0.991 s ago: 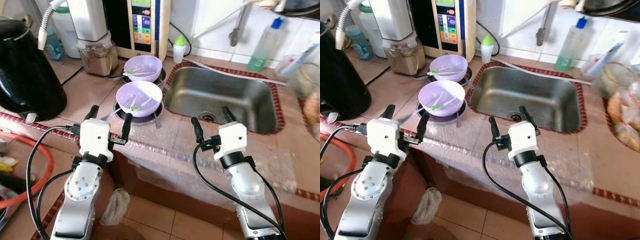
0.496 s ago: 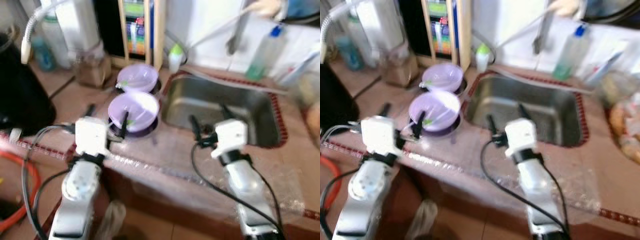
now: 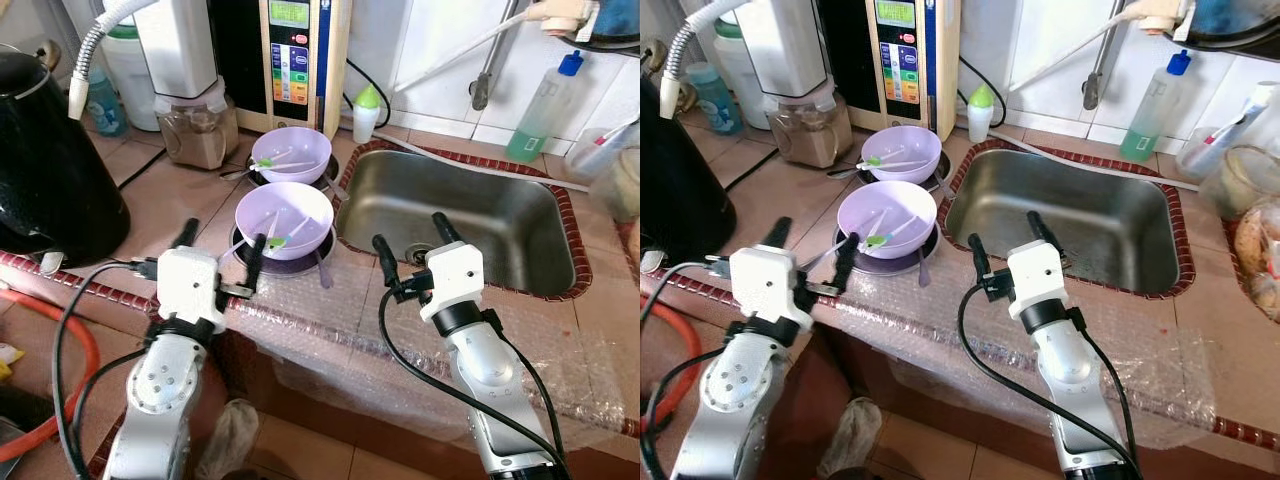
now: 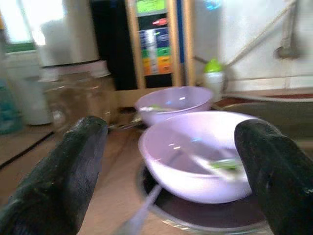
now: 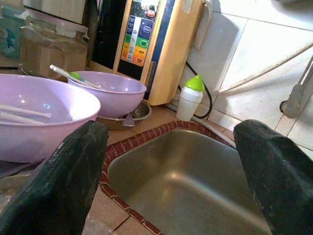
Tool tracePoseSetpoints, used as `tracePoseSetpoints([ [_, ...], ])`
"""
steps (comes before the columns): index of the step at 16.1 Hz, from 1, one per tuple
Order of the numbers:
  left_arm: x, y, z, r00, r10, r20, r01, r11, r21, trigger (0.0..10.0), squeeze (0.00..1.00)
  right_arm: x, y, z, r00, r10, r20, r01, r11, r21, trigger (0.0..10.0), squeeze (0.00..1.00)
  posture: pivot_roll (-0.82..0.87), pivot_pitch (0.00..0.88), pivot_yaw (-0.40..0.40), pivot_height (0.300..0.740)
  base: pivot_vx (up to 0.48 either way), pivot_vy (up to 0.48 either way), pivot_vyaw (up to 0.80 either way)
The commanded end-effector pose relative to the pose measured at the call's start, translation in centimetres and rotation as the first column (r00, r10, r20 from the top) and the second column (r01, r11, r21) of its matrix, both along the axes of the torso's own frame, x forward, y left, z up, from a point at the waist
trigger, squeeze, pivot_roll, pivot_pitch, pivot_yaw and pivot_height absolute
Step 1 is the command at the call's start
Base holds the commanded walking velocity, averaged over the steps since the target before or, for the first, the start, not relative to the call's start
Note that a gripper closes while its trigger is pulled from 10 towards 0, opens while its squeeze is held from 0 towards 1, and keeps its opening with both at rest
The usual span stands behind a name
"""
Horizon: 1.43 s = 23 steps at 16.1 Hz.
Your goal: Kitchen organization
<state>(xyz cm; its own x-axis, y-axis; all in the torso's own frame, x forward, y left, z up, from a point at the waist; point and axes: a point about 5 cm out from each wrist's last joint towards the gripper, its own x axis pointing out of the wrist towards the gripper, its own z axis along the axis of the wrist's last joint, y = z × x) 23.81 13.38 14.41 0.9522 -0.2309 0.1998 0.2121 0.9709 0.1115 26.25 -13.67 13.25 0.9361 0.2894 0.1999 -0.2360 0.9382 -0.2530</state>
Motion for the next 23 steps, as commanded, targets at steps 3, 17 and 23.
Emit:
tracePoseSetpoints([
  [3,-0.2,-1.2,0.5,0.994,-0.103,0.021,0.104,0.994,-0.03,10.0,0.0,0.1,0.1,0.0,1.0,0.018,-0.016,-0.018,1.0,-0.004,10.0,0.0,0.02,0.0,-0.018,0.74,0.0,0.0,0.0],
  [17,2.2,-2.5,-3.1,0.989,-0.142,-0.031,0.141,0.99,-0.02,0.0,0.0,-0.2,0.5,-0.3,0.999,0.036,-0.017,-0.036,0.999,-0.033,10.0,0.0,-0.02,0.0,-0.001,0.74,0.0,0.0,0.0],
  [23,3.2,-2.4,-3.2,0.991,-0.13,-0.012,0.13,0.991,-0.007,0.0,0.0,0.0,0.4,-0.4,0.999,0.028,-0.02,-0.029,0.999,-0.027,10.0,0.0,-0.02,0.0,0.003,0.74,0.0,0.0,0.0],
])
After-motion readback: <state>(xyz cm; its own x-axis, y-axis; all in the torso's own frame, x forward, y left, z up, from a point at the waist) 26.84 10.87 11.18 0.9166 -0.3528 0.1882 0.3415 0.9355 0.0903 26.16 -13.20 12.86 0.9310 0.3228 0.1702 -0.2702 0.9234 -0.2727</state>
